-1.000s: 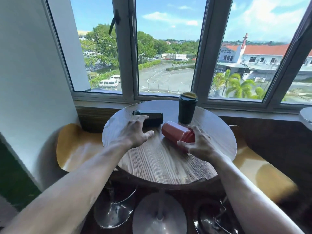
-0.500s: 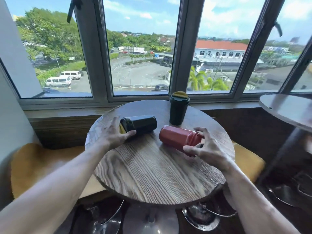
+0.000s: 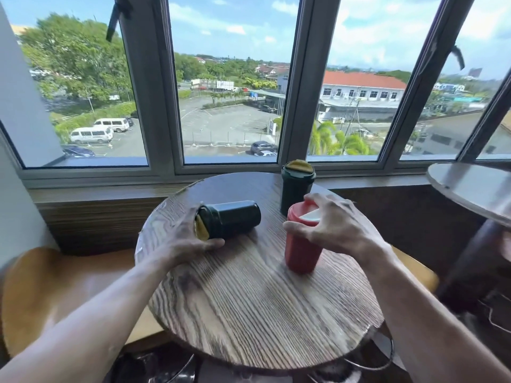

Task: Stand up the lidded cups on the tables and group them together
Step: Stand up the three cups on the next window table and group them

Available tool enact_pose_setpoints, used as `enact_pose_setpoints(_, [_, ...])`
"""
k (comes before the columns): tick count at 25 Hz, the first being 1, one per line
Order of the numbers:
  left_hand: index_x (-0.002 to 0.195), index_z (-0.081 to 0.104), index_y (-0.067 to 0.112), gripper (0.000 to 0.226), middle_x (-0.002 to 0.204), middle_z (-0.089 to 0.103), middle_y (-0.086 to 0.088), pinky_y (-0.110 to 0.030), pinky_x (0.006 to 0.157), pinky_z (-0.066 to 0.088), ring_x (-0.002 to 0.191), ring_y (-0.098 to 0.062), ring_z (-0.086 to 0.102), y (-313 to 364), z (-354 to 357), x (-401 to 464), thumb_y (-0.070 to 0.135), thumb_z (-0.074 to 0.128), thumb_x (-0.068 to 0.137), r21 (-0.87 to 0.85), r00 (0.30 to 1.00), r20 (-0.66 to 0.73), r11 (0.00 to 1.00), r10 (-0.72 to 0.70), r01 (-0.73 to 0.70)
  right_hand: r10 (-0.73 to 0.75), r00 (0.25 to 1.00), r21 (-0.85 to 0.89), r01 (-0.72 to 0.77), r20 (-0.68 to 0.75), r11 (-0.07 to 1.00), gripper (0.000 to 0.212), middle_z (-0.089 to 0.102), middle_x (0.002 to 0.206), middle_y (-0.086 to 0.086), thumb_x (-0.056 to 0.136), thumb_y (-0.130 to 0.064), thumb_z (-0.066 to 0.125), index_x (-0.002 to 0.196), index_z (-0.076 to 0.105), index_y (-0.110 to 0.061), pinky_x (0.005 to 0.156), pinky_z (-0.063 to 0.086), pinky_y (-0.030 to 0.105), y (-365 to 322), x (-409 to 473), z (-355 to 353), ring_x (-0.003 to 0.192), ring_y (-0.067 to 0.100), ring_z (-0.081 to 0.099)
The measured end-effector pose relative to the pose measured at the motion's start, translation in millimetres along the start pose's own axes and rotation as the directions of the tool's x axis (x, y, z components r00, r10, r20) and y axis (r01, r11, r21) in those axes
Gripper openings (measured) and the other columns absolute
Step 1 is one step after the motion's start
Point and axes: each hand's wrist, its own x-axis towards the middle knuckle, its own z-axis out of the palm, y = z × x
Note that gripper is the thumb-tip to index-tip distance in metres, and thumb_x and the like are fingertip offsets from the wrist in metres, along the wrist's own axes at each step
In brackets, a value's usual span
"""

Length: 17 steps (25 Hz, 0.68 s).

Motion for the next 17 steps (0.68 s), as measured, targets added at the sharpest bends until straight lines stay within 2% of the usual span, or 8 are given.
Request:
enact_pose_setpoints(3, [0.141, 0.025, 0.036, 0.104, 0.132, 0.055, -0.005, -0.038, 0.101, 0.042, 0.115, -0.025, 0.055, 0.6, 2.9, 1.5, 0.046, 0.086, 0.057, -0.021, 1.0, -0.009, 1.0, -0.017, 0.017, -0.017, 0.996, -0.001, 0.017, 0.092, 1.0, 0.101, 0.043, 0.147, -0.001, 0.062, -0.082, 0.06, 0.145, 0.033, -0.032, 0.102, 0.038, 0.041, 8.9, 7.0, -5.1, 0.133, 0.02, 0.04])
enact_pose_setpoints(6, [0.139, 0.03, 0.033, 0.104, 0.126, 0.058, -0.004, -0.036, 0.098, 0.044, 0.111, -0.022, 0.055, 3.5, 3.5, -0.7, 0.048, 0.087, 0.054, -0.017, 0.999, -0.04, 1.0, -0.027, 0.026, -0.037, 0.989, 0.047, 0.03, 0.142, 0.998, 0.1, 0.043, 0.145, 0.001, 0.063, -0.077, 0.065, 0.146, 0.029, -0.034, 0.103, 0.036, 0.039, 15.5, 7.2, -6.0, 0.132, 0.021, 0.039])
enact_pose_setpoints(8, [0.136, 0.036, 0.031, 0.1, 0.122, 0.059, -0.001, -0.033, 0.093, 0.045, 0.108, -0.02, 0.056, 11.4, 3.3, -5.2, 0.05, 0.087, 0.053, -0.047, 0.997, -0.07, 0.999, -0.012, 0.009, -0.041, 0.991, 0.082, 0.03, 0.131, 0.996, 0.096, 0.044, 0.142, 0.001, 0.065, -0.07, 0.069, 0.145, 0.027, -0.037, 0.1, 0.038, 0.039, 18.3, 5.2, -0.5, 0.129, 0.021, 0.041])
enact_pose_setpoints(11, [0.13, 0.044, 0.033, 0.093, 0.12, 0.057, 0.004, -0.036, 0.093, 0.048, 0.109, -0.019, 0.056, 35.3, -2.5, -7.4, 0.059, 0.083, 0.049, -0.057, 0.981, -0.188, 0.996, 0.054, -0.066, -0.058, 0.994, 0.152, 0.043, 0.093, 0.987, 0.092, 0.045, 0.137, -0.001, 0.066, -0.064, 0.072, 0.143, 0.028, -0.037, 0.099, 0.041, 0.039, 20.3, 3.8, 6.3, 0.124, 0.021, 0.044])
enact_pose_setpoints(13, [0.13, 0.048, 0.03, 0.092, 0.123, 0.056, 0.001, -0.035, 0.092, 0.046, 0.111, -0.019, 0.054, 57.9, -10.3, -3.4, 0.062, 0.082, 0.05, 0.015, 0.962, -0.244, 0.992, 0.123, -0.123, -0.058, 0.994, 0.164, 0.042, 0.094, 0.986, 0.093, 0.045, 0.137, -0.001, 0.065, -0.064, 0.072, 0.143, 0.028, -0.036, 0.098, 0.041, 0.039, 22.2, 5.5, 8.0, 0.124, 0.022, 0.044])
enact_pose_setpoints(17, [0.131, 0.051, 0.013, 0.091, 0.12, 0.058, -0.011, -0.024, 0.08, 0.038, 0.099, -0.018, 0.05, 102.7, -11.6, -5.0, 0.056, 0.082, 0.057, 0.255, 0.957, -0.169, 0.949, 0.234, -0.187, -0.07, 0.994, 0.174, 0.054, 0.088, 0.983, 0.094, 0.044, 0.137, 0.001, 0.065, -0.065, 0.073, 0.143, 0.029, -0.034, 0.098, 0.04, 0.038, 24.4, 6.6, 9.1, 0.124, 0.022, 0.044])
